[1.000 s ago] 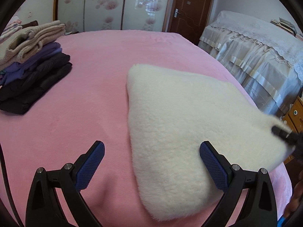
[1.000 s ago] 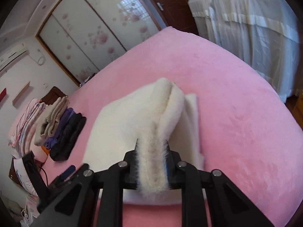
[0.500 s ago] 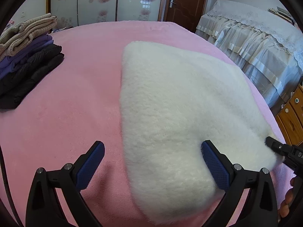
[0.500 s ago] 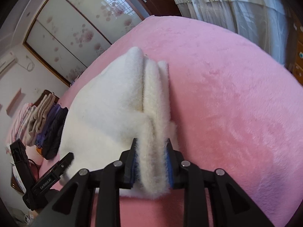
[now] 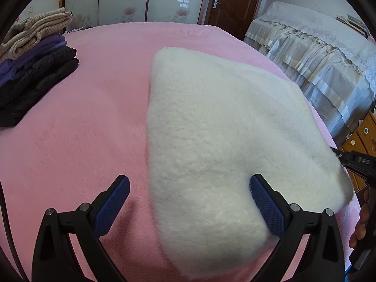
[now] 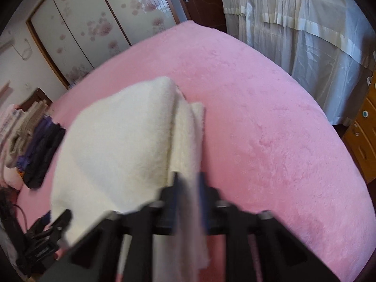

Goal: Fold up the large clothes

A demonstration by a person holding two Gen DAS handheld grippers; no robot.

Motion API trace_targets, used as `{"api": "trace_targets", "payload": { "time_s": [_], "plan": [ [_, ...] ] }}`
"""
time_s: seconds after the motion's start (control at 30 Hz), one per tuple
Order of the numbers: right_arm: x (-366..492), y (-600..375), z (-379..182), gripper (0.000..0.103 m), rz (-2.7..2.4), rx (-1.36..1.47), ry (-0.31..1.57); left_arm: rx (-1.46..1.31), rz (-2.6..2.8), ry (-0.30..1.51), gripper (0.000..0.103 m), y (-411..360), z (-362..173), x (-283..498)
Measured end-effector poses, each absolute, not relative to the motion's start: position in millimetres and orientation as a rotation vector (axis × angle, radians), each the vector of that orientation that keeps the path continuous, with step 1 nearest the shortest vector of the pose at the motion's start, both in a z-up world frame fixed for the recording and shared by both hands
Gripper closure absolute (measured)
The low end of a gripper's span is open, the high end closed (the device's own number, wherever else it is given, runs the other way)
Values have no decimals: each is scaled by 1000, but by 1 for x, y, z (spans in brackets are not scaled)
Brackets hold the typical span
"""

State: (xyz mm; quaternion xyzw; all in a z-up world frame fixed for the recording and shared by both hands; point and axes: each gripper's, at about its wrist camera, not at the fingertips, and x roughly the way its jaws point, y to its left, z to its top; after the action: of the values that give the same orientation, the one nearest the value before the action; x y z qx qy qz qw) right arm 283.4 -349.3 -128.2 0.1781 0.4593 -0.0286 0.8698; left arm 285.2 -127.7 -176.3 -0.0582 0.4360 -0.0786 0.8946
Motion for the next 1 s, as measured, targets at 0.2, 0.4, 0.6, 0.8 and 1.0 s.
{"api": "trace_targets", "payload": {
  "time_s": [0.2,0.4,0.6,0.8,1.0],
  "plan": [
    [277,-355,-120,103,-240,248,945,-123,-168,904,1,-127,-178,287],
    [274,-393,-122,102,-416,271,1002,-96,-180,922,2,-128,-169,293],
    [287,-393,-106,53,-294,355,1002,-73,-237,902,2,-126,-135,308],
    [325,-367,-81,53,-136,387,953,-128,-263,900,2,-112,-100,359],
    [382,-356,-78,53,-20,420,953,-134,-264,940,2,-106,-99,417]
  ]
}}
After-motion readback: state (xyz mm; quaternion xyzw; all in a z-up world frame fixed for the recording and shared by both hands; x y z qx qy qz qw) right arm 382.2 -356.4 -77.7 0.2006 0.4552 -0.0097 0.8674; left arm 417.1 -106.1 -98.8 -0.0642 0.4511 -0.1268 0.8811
